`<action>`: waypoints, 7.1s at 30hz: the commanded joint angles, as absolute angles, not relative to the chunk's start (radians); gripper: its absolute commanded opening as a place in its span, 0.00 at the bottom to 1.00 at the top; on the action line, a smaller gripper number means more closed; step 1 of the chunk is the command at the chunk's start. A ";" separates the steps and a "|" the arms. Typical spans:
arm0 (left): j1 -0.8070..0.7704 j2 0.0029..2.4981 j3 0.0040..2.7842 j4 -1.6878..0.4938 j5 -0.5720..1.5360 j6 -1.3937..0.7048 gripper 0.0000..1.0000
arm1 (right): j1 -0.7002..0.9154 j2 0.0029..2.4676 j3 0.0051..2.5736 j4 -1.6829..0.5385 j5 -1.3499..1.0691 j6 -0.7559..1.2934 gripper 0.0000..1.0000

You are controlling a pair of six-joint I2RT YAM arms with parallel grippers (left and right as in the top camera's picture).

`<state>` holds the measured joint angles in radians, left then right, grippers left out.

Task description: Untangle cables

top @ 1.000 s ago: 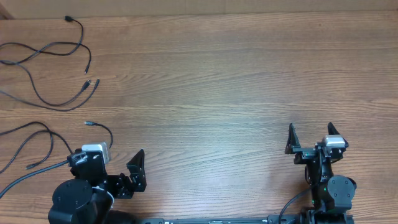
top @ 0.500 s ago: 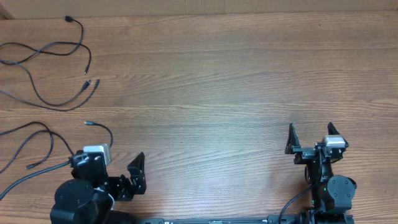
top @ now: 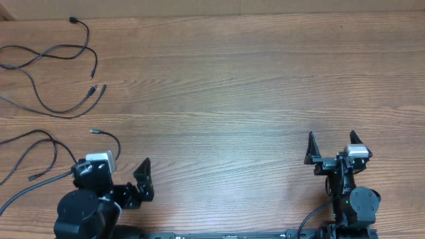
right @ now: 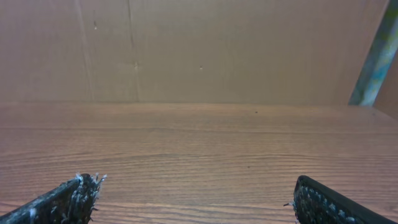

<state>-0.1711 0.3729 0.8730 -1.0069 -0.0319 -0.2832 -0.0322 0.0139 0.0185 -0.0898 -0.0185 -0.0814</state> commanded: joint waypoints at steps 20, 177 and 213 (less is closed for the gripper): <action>0.029 0.014 0.160 -0.154 0.226 -0.120 1.00 | -0.034 0.003 0.008 -0.085 -0.013 -0.076 1.00; 0.006 0.004 0.005 -0.077 -0.018 0.012 1.00 | -0.033 0.003 0.008 -0.084 -0.023 -0.076 1.00; 0.006 0.004 0.005 -0.077 -0.018 0.012 0.99 | -0.033 0.003 0.008 -0.084 -0.023 -0.076 1.00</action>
